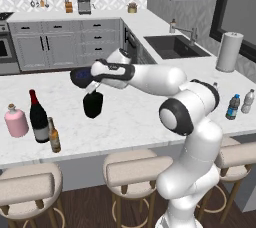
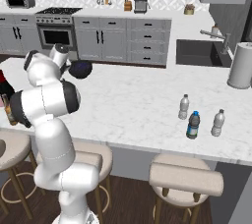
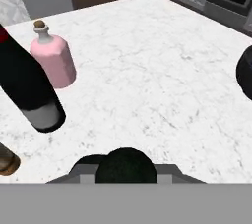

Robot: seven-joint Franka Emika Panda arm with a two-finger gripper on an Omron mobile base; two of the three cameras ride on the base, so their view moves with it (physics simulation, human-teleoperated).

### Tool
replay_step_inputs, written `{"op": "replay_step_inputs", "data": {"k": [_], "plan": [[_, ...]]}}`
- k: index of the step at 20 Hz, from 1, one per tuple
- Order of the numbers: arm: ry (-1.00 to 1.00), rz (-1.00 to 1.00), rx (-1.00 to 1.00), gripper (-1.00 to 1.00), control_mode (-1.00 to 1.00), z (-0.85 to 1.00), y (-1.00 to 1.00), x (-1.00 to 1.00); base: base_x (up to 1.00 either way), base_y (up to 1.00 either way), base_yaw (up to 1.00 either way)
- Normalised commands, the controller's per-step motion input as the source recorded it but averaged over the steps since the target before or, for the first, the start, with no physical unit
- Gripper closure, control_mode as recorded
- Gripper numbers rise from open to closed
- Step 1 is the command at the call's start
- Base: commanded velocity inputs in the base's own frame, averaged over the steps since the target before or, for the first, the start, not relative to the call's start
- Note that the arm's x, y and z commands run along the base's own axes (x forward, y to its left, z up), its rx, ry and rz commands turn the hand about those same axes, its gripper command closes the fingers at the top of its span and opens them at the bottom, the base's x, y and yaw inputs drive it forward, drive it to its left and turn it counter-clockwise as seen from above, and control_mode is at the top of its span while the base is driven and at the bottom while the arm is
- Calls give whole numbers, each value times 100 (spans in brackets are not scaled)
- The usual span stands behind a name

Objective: Move the plastic bottles in the middle to the plastics group, and the glass bottles in the middle to the glass group.

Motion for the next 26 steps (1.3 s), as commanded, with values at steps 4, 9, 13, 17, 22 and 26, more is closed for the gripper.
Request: {"op": "replay_step_inputs", "data": {"k": [4,9,13,17,22,26], "plan": [[0,38,0,100,-100,0,56,-43,0,0,0],[0,32,0,100,-100,-1,60,-7,0,0,0],[0,19,0,100,-100,-4,41,0,0,0,0],[0,7,-3,100,-100,-4,26,1,0,0,0],[0,7,-6,100,-100,-10,30,7,0,0,0],[0,11,-7,100,-100,-15,41,2,0,0,0]]}}
